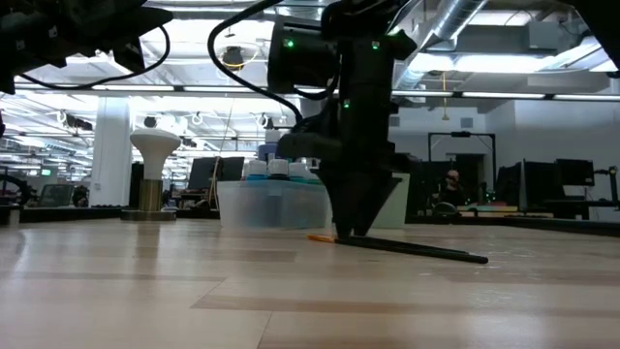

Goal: Pick & Place Paint Supplies
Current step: Put the right orange paint brush into the green cup, then put the orange paint brush into the green cup

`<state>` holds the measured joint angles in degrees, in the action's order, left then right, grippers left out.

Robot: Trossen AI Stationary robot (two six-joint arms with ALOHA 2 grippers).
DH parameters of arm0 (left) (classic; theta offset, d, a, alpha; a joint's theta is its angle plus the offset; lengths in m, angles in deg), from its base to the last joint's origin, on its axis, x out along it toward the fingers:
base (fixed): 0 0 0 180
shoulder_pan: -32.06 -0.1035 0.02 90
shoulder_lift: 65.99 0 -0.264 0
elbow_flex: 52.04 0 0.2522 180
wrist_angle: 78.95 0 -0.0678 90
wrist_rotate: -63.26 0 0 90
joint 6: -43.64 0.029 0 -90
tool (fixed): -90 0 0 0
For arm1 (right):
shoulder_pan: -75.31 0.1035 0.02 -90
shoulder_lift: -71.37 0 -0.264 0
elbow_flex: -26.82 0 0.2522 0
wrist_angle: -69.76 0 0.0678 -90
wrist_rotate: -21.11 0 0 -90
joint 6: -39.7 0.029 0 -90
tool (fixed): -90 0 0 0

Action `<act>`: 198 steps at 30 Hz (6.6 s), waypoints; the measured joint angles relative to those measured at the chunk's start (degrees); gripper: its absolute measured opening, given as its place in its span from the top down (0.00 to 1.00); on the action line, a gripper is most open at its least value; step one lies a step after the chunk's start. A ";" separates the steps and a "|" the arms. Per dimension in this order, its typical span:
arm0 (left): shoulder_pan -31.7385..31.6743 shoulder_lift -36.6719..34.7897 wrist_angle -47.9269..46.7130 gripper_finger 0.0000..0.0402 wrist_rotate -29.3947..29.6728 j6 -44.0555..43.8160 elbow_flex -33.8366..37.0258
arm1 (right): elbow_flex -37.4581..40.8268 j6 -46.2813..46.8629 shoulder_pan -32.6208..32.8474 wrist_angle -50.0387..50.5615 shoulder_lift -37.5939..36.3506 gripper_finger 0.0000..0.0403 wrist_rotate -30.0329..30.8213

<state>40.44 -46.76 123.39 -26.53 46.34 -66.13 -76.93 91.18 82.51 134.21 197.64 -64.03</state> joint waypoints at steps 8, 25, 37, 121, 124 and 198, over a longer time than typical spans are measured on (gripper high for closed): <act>0.02 0.02 0.00 1.00 -0.01 -0.01 0.00 | 0.18 -1.25 -1.41 1.12 -0.33 0.97 -1.36; 0.01 -0.01 0.00 1.00 0.00 -0.02 0.00 | 0.81 -4.06 -1.14 -2.33 -9.23 1.00 10.44; 0.01 0.00 0.00 1.00 0.00 0.00 0.00 | 0.59 -22.17 -7.66 -8.77 -28.57 1.00 21.40; 0.00 0.01 0.00 1.00 0.00 0.00 0.00 | -14.96 -6.68 1.86 10.21 -1.34 0.42 5.62; 0.01 0.01 0.00 1.00 -0.01 0.00 0.00 | -17.43 -6.88 1.38 10.59 2.35 0.39 2.93; 0.01 0.02 0.00 1.00 0.00 -0.02 0.00 | 45.12 -40.19 -25.39 -52.75 -55.39 1.00 23.41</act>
<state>40.44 -46.74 123.39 -26.53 46.32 -66.13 -31.82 50.99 57.12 81.46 142.25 -40.62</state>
